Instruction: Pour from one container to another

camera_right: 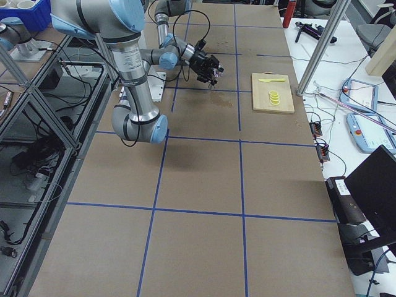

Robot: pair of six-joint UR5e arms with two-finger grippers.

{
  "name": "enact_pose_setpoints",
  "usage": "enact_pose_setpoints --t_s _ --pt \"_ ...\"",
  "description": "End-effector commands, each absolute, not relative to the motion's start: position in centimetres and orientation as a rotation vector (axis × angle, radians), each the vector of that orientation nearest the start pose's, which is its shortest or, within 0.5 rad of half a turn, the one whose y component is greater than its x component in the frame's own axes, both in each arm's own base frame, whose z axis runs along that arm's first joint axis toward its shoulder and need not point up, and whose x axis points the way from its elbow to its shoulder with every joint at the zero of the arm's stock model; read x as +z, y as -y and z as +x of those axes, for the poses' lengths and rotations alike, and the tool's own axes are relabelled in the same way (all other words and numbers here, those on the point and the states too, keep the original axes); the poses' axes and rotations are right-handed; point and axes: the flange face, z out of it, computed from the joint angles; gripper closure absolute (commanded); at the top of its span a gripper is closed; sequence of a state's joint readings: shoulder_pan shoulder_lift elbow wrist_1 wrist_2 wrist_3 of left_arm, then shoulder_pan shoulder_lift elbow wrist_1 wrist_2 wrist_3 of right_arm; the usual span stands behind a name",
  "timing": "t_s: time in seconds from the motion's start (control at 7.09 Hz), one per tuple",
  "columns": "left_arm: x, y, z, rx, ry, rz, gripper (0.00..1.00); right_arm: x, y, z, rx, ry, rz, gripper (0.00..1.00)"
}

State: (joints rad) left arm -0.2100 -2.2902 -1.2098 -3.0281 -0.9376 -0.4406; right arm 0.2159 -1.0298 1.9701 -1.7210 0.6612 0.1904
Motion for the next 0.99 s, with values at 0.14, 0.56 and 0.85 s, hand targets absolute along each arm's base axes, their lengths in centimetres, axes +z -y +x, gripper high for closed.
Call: enact_pose_setpoints --t_s 0.14,0.56,0.85 --pt "22.82 33.32 64.6 0.093 -1.073 1.407 1.0 18.05 32.87 -50.49 -0.697 -0.117 1.145 0.9" --pt "22.82 33.32 64.6 0.093 -1.073 1.407 1.0 17.53 32.87 -50.51 -0.711 -0.122 1.15 0.9" --pt "22.82 33.33 64.59 0.092 -1.072 1.407 1.0 17.36 32.87 -50.51 -0.726 -0.132 1.152 0.9"
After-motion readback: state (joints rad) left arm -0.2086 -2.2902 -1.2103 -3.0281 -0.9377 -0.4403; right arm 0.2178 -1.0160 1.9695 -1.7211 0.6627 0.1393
